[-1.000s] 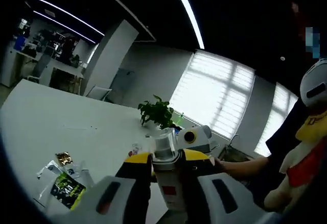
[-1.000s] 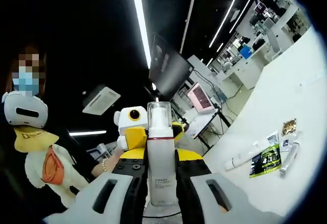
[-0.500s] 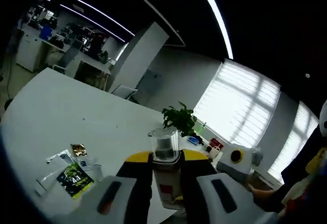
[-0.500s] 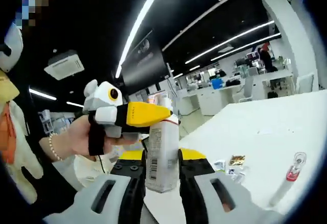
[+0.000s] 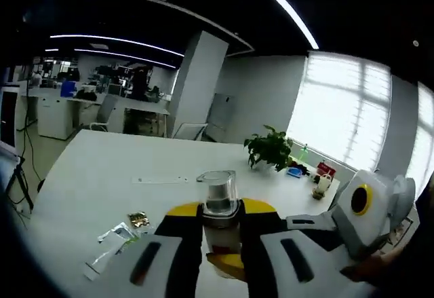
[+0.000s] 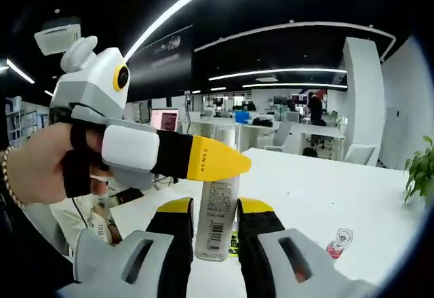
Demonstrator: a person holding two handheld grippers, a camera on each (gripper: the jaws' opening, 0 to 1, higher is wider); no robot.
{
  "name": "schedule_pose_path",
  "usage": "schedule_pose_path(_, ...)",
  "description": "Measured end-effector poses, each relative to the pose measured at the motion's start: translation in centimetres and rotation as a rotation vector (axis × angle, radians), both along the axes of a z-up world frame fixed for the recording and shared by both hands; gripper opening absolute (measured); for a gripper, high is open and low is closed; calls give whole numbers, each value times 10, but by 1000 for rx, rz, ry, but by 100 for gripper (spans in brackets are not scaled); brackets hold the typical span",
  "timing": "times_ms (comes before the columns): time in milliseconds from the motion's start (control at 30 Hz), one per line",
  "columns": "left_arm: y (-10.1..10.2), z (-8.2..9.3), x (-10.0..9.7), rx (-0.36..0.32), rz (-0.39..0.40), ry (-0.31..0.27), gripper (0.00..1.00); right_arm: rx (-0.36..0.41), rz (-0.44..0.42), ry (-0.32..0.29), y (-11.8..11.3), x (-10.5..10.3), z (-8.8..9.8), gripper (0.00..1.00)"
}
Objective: Arrange the skincare products in the storage area until every visible bottle or jar stands upright without overlapping.
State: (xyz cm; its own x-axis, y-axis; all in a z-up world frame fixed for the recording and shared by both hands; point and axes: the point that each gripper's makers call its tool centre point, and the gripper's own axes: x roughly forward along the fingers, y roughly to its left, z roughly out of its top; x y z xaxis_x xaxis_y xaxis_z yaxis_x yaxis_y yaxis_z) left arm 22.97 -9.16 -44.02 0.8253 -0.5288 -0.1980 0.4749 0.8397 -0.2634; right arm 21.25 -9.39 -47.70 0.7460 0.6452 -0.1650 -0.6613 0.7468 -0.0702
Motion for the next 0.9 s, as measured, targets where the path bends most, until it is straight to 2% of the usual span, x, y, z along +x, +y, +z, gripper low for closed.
schedule_pose_path(200,-5,-1,-2,7,-15,0,15,-7,-20,1,-6,3,-3,21)
schedule_pose_path(333,-7,4,-3,-5,-33,-7,15,30,-8,-6,-13,3,1,20)
schedule_pose_path(367,-9,6,-5,4,-52,-28,15,79,19,5,-12,2,4,19)
schedule_pose_path(400,-11,6,-5,17,-82,-39,15,123,27,42,-13,1,4,19)
schedule_pose_path(433,-11,7,-6,13,-86,-40,15,145,43,52,-13,-1,5,19)
schedule_pose_path(500,-19,11,-10,41,-162,-87,14,185,62,66,-18,-2,6,19)
schedule_pose_path(567,-24,14,-14,42,-228,-107,14,226,88,69,-20,-3,10,19)
schedule_pose_path(600,-29,14,-20,32,-313,-105,17,274,112,88,-21,-5,13,19)
schedule_pose_path(633,-29,14,-22,19,-341,-95,20,303,158,102,-21,-9,14,19)
schedule_pose_path(700,-32,16,-25,18,-399,-105,25,348,168,101,-26,-8,20,19)
schedule_pose_path(733,-33,20,-26,-16,-430,-111,26,367,255,140,-21,-18,20,19)
schedule_pose_path(767,-35,21,-29,-26,-468,-106,26,376,267,130,-22,-19,23,19)
schedule_pose_path(800,-36,25,-32,-62,-510,-100,26,385,282,92,-24,-20,28,19)
schedule_pose_path(833,-38,27,-35,-66,-552,-107,27,404,345,121,-21,-27,30,19)
schedule_pose_path(867,-39,29,-39,-68,-595,-113,28,429,346,135,-22,-27,31,19)
schedule_pose_path(900,-41,34,-46,-78,-669,-143,28,442,406,128,-21,-34,34,19)
